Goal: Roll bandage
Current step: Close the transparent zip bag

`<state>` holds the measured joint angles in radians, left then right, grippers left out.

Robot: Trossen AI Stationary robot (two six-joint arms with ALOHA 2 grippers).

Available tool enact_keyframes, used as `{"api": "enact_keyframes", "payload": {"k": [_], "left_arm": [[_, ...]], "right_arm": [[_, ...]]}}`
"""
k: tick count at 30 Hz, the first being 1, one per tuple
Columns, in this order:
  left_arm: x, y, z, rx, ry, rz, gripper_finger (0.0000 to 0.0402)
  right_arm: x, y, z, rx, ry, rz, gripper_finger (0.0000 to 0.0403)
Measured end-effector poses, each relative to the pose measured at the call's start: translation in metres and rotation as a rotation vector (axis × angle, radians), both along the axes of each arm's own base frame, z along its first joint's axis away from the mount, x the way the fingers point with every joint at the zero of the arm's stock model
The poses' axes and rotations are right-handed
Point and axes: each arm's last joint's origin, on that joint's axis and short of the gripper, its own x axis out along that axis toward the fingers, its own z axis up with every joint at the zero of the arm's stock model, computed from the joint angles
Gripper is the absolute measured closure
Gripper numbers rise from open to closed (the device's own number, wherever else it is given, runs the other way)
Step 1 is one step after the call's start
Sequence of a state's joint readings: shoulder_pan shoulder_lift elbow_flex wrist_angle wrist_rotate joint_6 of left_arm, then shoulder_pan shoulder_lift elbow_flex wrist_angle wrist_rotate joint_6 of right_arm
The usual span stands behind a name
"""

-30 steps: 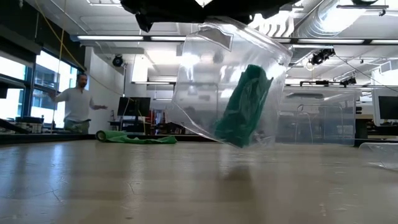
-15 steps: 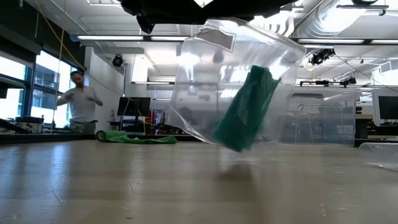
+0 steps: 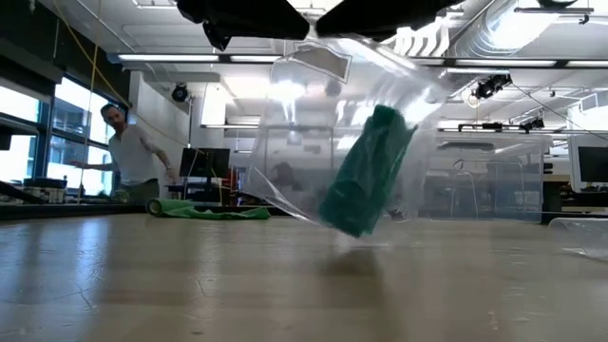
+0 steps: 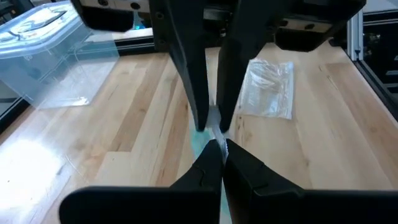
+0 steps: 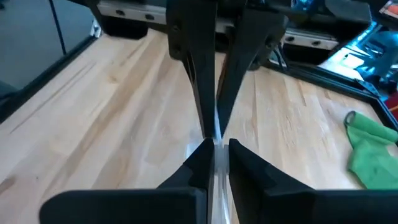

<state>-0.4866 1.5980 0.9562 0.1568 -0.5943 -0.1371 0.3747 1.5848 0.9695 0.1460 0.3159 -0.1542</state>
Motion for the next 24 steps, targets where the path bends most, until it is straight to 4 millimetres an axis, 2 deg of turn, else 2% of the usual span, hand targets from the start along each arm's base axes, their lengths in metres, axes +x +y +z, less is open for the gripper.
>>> {"api": "enact_keyframes", "payload": {"k": [11, 24], "left_arm": [[-0.002, -0.004, 0.001, 0.007, -0.001, -0.014, 0.0401], [-0.005, -0.004, 0.0, 0.028, 0.017, 0.0, 0.0401]], "right_arm": [[-0.021, -0.002, 0.014, 0.023, 0.066, -0.067, 0.0372], [-0.041, -0.008, 0.016, 0.09, 0.221, -0.085, 0.0371]]}}
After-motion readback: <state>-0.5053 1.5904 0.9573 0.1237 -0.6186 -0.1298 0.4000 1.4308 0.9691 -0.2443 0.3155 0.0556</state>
